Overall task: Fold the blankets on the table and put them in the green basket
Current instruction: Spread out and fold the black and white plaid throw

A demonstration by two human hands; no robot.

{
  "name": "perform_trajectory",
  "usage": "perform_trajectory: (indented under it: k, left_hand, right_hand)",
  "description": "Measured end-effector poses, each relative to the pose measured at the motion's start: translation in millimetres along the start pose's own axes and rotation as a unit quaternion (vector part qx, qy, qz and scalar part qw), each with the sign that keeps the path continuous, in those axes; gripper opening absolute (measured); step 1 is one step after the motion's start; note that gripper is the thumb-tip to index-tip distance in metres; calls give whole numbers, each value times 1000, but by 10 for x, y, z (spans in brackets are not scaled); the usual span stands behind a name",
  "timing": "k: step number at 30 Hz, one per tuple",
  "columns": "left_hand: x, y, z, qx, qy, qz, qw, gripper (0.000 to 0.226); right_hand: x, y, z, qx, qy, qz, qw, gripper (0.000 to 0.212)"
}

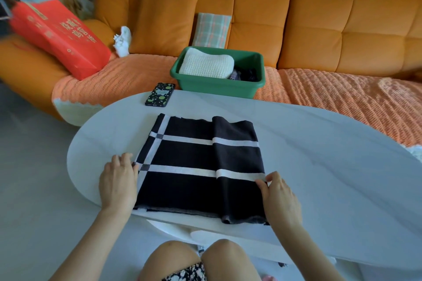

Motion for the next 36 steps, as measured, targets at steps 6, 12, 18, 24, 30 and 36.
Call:
perform_trajectory:
  k: [6, 12, 18, 24, 30, 36]
  left_hand:
    - [83, -49, -716, 155, 75, 41, 984, 43]
    - [535, 105, -842, 156, 29, 142, 977, 88]
    - [575, 83, -818, 133, 17, 194, 972, 83]
    - [575, 76, -842, 139, 11, 196, 971, 82]
    - [535, 58, -878, 127, 3, 226, 966, 61]
    - [402, 53, -1326, 187, 50, 174, 966, 80]
  right_hand:
    - [-35, -33, 700, -135, 26, -56, 989, 54]
    - [370, -178, 1051, -158, 137, 11, 978, 37]
    - [-234, -460, 208, -52, -74, -30, 995, 39]
    - [-688, -427, -942, 76, -8, -43, 996, 53]
    - [-603, -383, -569, -63, 41, -47, 996, 55]
    - [-31, -400, 161, -214, 90, 41, 972, 69]
Point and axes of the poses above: each hand's wrist, its own y-axis away from the middle knuckle, its own x-axis out of the palm, z = x × y, the point moved 7 cm from there along -y, towards the middle knuckle, and after that the axes turned 6 degrees about z, right-handed, at the moved point
